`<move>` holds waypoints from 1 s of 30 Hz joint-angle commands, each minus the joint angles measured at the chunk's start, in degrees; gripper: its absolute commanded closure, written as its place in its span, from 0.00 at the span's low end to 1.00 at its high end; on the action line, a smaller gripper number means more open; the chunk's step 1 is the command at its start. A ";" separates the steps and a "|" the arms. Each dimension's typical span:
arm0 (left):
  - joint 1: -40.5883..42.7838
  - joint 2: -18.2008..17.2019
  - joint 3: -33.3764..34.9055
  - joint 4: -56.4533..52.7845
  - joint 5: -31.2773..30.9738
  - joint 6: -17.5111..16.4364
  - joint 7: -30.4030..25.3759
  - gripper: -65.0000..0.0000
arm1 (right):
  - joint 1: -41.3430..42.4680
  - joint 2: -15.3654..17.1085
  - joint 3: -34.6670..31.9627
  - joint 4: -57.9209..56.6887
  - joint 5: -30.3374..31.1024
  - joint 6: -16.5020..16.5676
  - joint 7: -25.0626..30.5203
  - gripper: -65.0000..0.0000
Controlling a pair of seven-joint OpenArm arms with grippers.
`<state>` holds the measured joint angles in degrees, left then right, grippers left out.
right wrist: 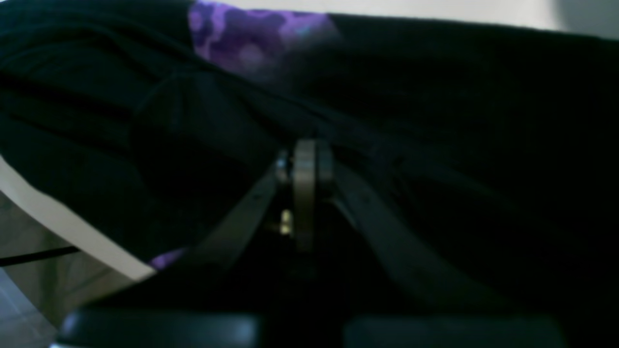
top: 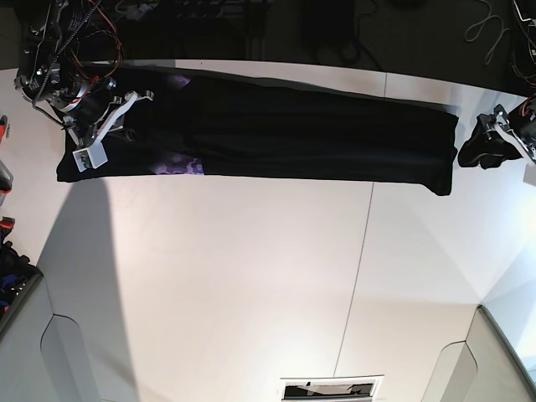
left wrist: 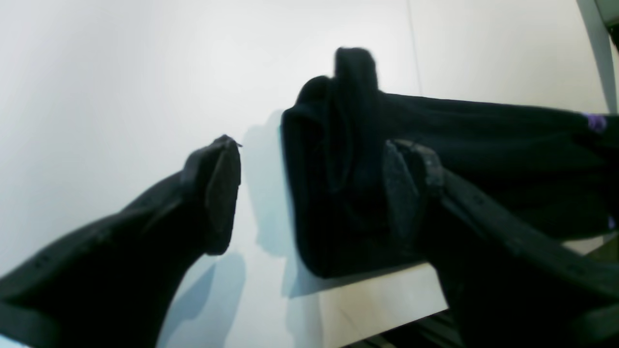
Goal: Layout the t-shirt on the table in an organized manner, then fold the t-shirt properly
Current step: 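Release the left gripper and regrasp the folded shirt end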
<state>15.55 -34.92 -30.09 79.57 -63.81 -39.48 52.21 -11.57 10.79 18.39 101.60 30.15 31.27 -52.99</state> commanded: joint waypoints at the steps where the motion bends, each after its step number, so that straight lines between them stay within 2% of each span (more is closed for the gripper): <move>1: -0.33 -1.14 -0.57 0.11 -2.19 -0.52 -1.20 0.27 | 0.46 0.63 0.24 0.87 0.90 0.04 0.92 1.00; 9: -0.33 -1.05 2.93 -0.17 -2.47 -0.52 -1.27 0.27 | 0.44 0.63 0.24 0.87 0.92 0.04 0.90 1.00; 19: -1.40 1.36 6.16 -0.28 8.52 -0.52 -5.31 0.27 | 0.44 0.63 0.24 0.87 0.92 0.02 0.20 1.00; 30: -1.25 2.56 12.28 -0.28 8.74 -0.52 -4.35 0.27 | 0.44 0.63 0.24 0.87 0.94 0.02 0.26 1.00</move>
<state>14.41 -31.57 -17.78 78.76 -55.57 -39.75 46.61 -11.57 10.79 18.39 101.60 30.20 31.27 -53.60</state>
